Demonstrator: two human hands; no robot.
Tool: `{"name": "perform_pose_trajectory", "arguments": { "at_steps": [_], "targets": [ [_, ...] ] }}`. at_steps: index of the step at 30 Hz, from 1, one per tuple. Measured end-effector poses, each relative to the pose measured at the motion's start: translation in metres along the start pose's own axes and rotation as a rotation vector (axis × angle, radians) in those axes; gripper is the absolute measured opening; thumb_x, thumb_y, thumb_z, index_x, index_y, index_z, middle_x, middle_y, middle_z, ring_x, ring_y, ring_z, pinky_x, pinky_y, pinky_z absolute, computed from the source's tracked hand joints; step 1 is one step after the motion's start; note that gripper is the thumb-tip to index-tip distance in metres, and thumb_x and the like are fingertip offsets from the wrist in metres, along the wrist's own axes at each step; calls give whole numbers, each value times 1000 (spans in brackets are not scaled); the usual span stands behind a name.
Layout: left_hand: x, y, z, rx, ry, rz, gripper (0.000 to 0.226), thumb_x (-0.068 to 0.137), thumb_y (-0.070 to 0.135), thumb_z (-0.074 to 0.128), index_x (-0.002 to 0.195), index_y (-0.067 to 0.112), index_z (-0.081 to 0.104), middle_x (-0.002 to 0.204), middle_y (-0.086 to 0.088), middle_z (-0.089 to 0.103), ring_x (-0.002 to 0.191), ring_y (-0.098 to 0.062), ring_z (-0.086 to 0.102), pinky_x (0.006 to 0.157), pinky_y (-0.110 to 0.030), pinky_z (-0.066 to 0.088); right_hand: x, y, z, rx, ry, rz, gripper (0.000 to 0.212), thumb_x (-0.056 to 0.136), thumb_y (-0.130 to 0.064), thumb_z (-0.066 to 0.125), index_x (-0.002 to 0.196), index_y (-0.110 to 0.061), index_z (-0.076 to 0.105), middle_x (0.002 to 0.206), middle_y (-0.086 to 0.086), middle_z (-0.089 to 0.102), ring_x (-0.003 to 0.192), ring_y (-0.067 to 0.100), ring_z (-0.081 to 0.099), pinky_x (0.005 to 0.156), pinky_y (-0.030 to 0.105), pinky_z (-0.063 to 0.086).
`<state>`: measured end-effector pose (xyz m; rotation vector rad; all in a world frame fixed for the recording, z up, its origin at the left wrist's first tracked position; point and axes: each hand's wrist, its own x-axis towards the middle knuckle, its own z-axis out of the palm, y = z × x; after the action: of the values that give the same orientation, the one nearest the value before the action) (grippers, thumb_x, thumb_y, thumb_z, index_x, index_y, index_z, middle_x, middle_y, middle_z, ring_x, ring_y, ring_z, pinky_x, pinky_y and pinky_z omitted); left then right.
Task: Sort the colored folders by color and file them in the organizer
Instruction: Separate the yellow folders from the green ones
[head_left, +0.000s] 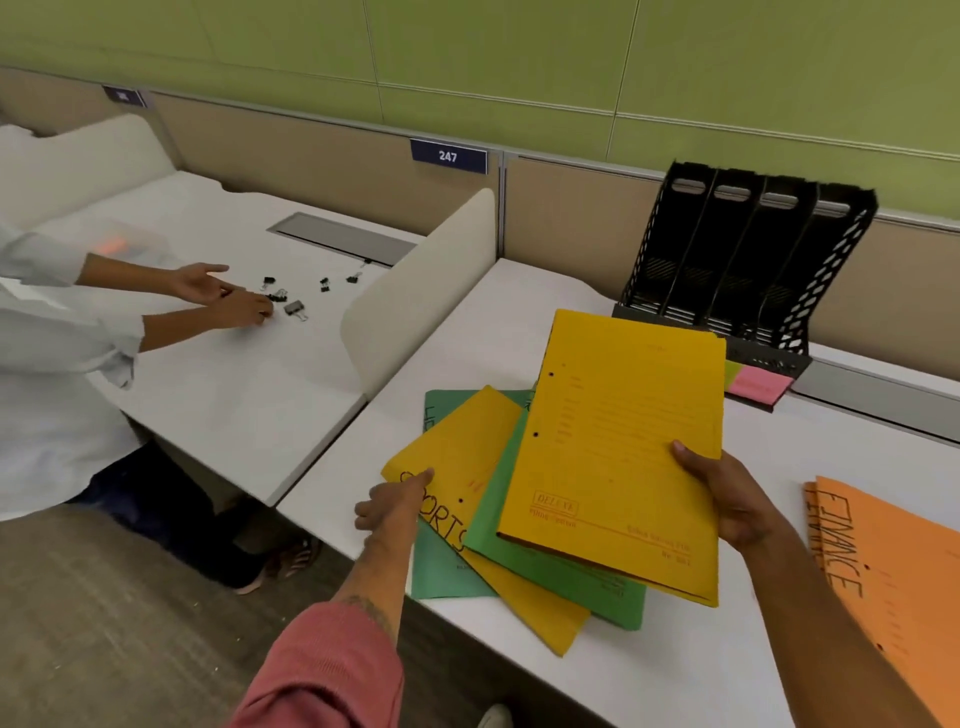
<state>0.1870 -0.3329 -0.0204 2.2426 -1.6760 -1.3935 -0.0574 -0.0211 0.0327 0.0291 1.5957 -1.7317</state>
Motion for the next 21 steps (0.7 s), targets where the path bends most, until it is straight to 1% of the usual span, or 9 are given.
{"name": "perform_pose_trajectory", "arguments": {
  "at_steps": [3, 6, 8, 10, 11, 14, 17, 19, 21],
  "targets": [
    [5, -2, 5, 41, -19, 28, 84, 71, 54, 80, 132, 5, 48, 137, -21, 38, 124, -37, 36, 103, -48, 36, -3, 4, -1, 6, 12, 3, 54, 91, -26, 62, 143, -19, 49, 131, 18, 63, 115, 44, 61, 93, 63, 49],
    [9, 3, 6, 2, -13, 44, 84, 73, 46, 83, 134, 1, 45, 140, -23, 41, 126, -39, 39, 102, -46, 38, -7, 7, 0, -2, 25, 1, 60, 86, -28, 65, 143, -19, 48, 131, 18, 63, 115, 44, 61, 94, 63, 49],
    [10, 10, 7, -136, -18, 89, 80, 74, 33, 85, 132, -2, 44, 138, -25, 48, 124, -40, 48, 99, -45, 43, -8, 8, 0, -2, 23, 3, 61, 86, -28, 64, 144, -19, 47, 132, 18, 63, 116, 44, 61, 97, 65, 47],
    [9, 18, 8, -361, -39, 153, 69, 76, 17, 84, 127, -3, 43, 131, -27, 54, 115, -41, 57, 90, -43, 49, -9, 8, -1, 0, 20, 1, 59, 88, -27, 63, 144, -19, 47, 133, 18, 62, 116, 44, 61, 97, 66, 46],
    [7, 24, 7, -441, -41, 188, 64, 77, 12, 82, 125, 0, 43, 129, -26, 56, 110, -40, 59, 87, -42, 50, -10, 8, -1, 4, 21, 1, 58, 89, -27, 62, 144, -19, 47, 133, 18, 62, 116, 44, 61, 97, 66, 46],
    [3, 48, -2, -566, -29, 336, 56, 81, 11, 78, 127, 7, 45, 127, -19, 58, 100, -30, 59, 84, -38, 51, -12, 7, 0, 21, 33, -5, 55, 91, -26, 62, 144, -19, 47, 133, 18, 62, 117, 45, 60, 99, 67, 45],
    [0, 79, -18, -625, 4, 512, 51, 84, 14, 75, 128, 10, 51, 125, -14, 62, 105, -29, 62, 91, -42, 53, -15, 3, 0, 33, 43, -19, 53, 92, -25, 62, 142, -19, 48, 132, 18, 63, 116, 44, 61, 95, 64, 48],
    [-4, 102, -34, -639, 37, 614, 36, 85, 19, 75, 118, 12, 60, 116, -11, 67, 101, -27, 64, 87, -39, 53, -17, 0, 1, 38, 47, -25, 52, 91, -25, 63, 141, -19, 49, 131, 18, 63, 114, 44, 62, 91, 61, 50],
    [-11, 124, -51, -641, 79, 700, 16, 86, 26, 74, 99, 19, 65, 98, -4, 70, 93, -25, 66, 82, -37, 55, -19, -2, 1, 44, 51, -34, 51, 90, -26, 63, 139, -19, 49, 130, 18, 64, 113, 43, 62, 87, 59, 52]
  ]
}}
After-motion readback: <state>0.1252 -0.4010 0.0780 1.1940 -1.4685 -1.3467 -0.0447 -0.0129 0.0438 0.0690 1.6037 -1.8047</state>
